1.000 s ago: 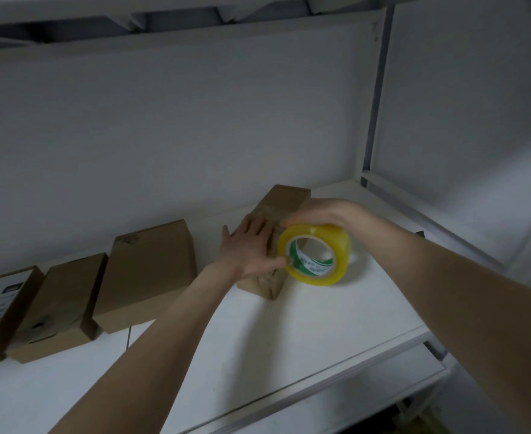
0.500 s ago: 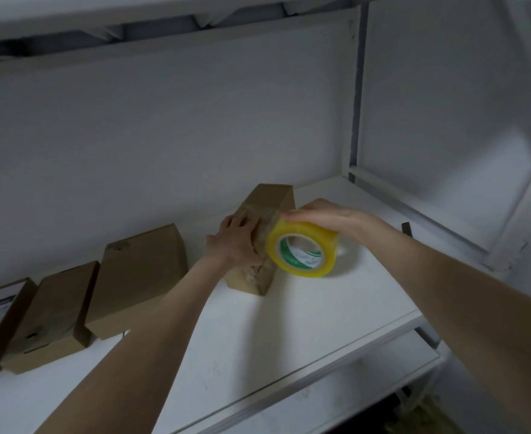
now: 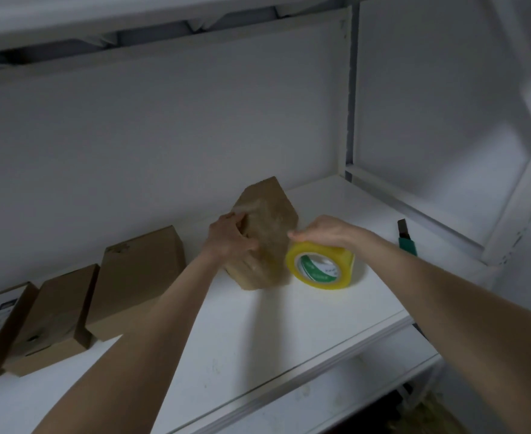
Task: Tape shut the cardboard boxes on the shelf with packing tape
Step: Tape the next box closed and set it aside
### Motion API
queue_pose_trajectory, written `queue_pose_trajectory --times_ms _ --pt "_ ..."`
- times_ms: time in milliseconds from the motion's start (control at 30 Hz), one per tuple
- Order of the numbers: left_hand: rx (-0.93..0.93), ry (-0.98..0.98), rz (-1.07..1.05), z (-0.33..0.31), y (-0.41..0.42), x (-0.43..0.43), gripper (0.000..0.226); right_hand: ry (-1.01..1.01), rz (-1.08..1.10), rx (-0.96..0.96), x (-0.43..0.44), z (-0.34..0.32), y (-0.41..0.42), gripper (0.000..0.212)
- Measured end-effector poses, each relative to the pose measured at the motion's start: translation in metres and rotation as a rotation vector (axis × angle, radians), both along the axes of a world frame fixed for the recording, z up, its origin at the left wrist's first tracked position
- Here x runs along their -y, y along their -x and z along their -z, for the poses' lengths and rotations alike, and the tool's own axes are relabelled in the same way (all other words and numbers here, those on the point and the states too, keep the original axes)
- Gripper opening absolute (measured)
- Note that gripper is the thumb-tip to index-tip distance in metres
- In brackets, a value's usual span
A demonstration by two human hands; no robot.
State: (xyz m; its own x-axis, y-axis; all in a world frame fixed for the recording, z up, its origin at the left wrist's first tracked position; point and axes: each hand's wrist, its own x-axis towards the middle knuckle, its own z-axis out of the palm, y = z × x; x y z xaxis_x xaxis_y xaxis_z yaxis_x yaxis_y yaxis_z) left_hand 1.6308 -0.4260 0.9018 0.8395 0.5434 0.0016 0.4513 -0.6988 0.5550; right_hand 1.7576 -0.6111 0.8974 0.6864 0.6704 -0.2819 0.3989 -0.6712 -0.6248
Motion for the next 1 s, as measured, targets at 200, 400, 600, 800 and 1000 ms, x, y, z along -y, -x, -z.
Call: queue_pose_trajectory --times_ms 200,400,600,800,1000 --pt "0.421 0.625 -0.163 0.003 0.017 0.008 0.061 -0.251 0.033 -0.095 0.005 -0.047 -0.018 0.047" --pt "0.475 0.733 -0.189 0.020 0.021 0.011 0.057 -0.155 0.003 0.006 0.000 -0.049 -0.013 0.052" --pt "0.464 0.734 -0.191 0.020 0.020 0.005 0.053 0.185 -0.002 0.188 0.008 -0.052 -0.019 0.057" --pt "0.456 0.791 -0.206 0.030 0.022 -0.005 0.051 0.228 0.037 0.127 0.005 -0.021 -0.008 0.077" --pt "0.476 0.901 -0.207 0.042 0.029 -0.012 0.048 0.321 0.013 0.175 -0.015 -0.010 -0.002 0.081"
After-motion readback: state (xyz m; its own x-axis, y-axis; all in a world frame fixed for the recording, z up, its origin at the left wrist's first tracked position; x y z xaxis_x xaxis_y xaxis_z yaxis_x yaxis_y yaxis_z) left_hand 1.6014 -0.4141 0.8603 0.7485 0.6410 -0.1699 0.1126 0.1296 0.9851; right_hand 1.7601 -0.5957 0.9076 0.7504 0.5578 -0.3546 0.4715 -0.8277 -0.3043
